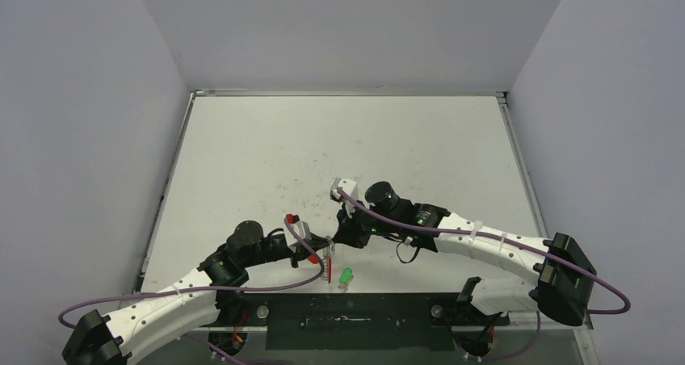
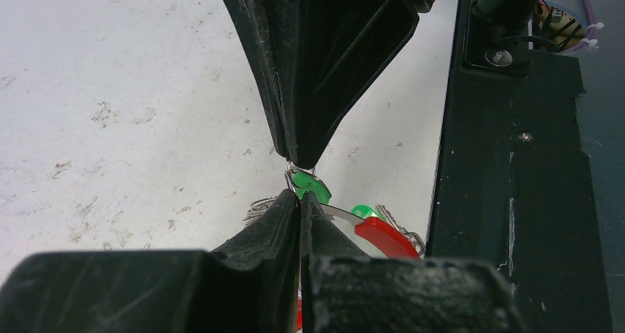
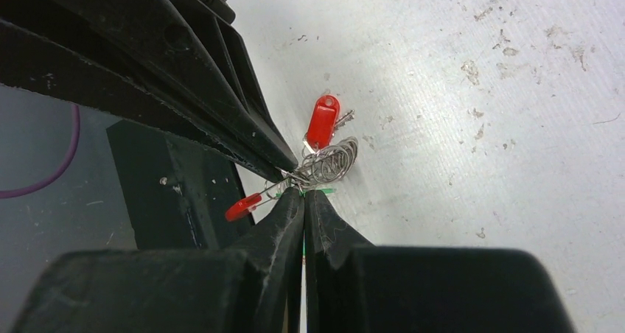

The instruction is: Put the keys on the keyring

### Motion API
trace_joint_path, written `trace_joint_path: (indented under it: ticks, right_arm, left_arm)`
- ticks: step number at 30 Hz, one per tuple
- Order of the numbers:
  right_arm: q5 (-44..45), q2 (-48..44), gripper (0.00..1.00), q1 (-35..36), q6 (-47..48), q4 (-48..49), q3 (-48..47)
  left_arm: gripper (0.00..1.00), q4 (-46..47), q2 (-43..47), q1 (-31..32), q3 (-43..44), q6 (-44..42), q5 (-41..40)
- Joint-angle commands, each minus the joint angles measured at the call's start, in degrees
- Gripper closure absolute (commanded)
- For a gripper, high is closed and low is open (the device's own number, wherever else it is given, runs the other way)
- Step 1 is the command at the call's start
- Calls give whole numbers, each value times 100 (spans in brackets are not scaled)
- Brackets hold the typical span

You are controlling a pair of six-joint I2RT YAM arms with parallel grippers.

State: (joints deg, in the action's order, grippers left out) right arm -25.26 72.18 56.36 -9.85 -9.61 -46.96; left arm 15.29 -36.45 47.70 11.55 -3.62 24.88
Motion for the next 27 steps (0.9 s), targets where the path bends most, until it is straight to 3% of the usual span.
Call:
trace_joint_path:
  ticks: [1,19,21,24,25,27]
  right_arm:
    - [233,31,100,-23,-43,205,-159]
    - [321,-8,98,-55,-73,234,12]
    - [330,-137,86,-58,-22,288,72]
    - [397,-463,45,-59,20,484,230]
    - [431,-598,38,-62,19,561,302]
    - [433,-844,33,-63,85,693,417]
  left_arm:
    - [100,362,75,74,36,45,114]
    - [100,374,155,124,15,23,48]
    - [100,370,174,119,8,28,34]
    - [100,339,211,123,-9,23,34]
    - [100,324,223,124,-8,20,26]
    - [100,280,252,125,-9,10,19]
